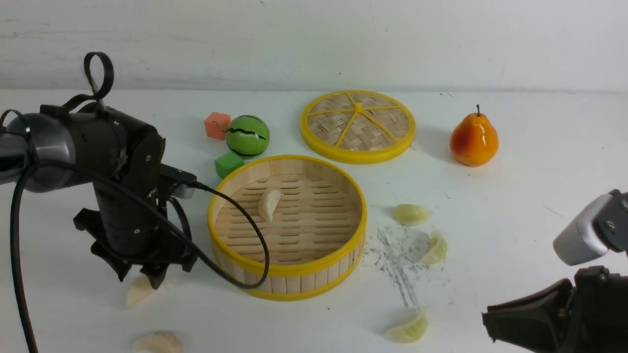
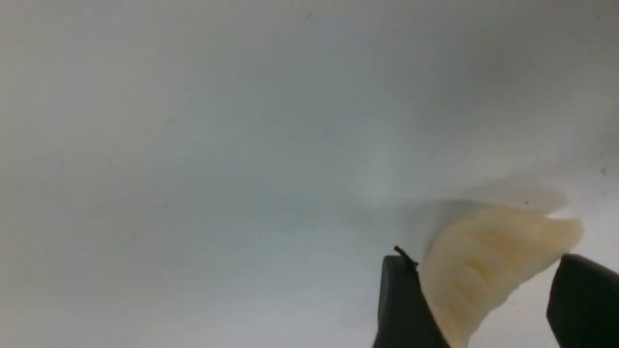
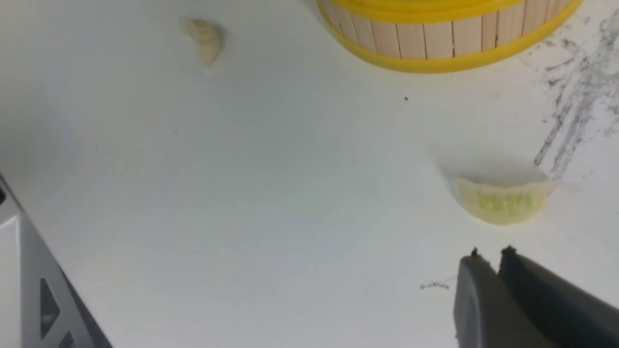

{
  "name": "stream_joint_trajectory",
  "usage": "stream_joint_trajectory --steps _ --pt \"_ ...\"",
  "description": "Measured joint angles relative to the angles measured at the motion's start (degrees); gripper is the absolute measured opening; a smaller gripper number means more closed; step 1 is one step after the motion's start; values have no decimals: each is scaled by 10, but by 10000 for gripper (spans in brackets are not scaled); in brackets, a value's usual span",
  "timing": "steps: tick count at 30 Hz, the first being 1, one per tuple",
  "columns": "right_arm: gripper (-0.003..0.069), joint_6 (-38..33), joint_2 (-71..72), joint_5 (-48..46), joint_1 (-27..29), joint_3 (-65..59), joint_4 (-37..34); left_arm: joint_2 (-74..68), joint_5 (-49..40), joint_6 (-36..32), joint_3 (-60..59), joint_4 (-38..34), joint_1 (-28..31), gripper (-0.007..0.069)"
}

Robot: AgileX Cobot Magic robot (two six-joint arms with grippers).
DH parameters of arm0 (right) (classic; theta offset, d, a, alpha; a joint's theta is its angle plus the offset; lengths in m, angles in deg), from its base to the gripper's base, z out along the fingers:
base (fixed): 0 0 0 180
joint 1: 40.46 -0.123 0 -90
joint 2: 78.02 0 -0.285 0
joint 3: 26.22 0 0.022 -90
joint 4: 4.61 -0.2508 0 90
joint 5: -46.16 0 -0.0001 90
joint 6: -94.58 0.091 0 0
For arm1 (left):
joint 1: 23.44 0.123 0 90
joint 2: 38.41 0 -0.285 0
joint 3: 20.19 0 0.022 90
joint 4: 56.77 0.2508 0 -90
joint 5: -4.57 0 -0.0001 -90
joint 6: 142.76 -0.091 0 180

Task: Put the dumplings into the steamer on the white table.
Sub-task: 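Reach for and grasp a dumpling on the table with the left gripper, then place the dumpling into the bamboo steamer basket with the left gripper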

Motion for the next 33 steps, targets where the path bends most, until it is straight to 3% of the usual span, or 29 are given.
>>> stream_joint_trajectory --steps 6,10,16,21,29,33 --pt "62 0 0 -2 0 0 0 -29 0 -8 0 -1 0 344" --pt "62 0 0 -3 0 0 0 -29 -3 12 4 -4 0 200" --pt "67 0 0 -3 0 0 -2 -2 -8 43 21 -30 0 202" --pt "73 0 0 9 0 0 -2 55 -12 47 70 -99 0 202" --pt "77 0 -1 22 0 0 -2 61 20 16 156 -333 -9 202" --pt "78 0 -1 29 0 0 -2 11 45 20 195 -336 -47 202"
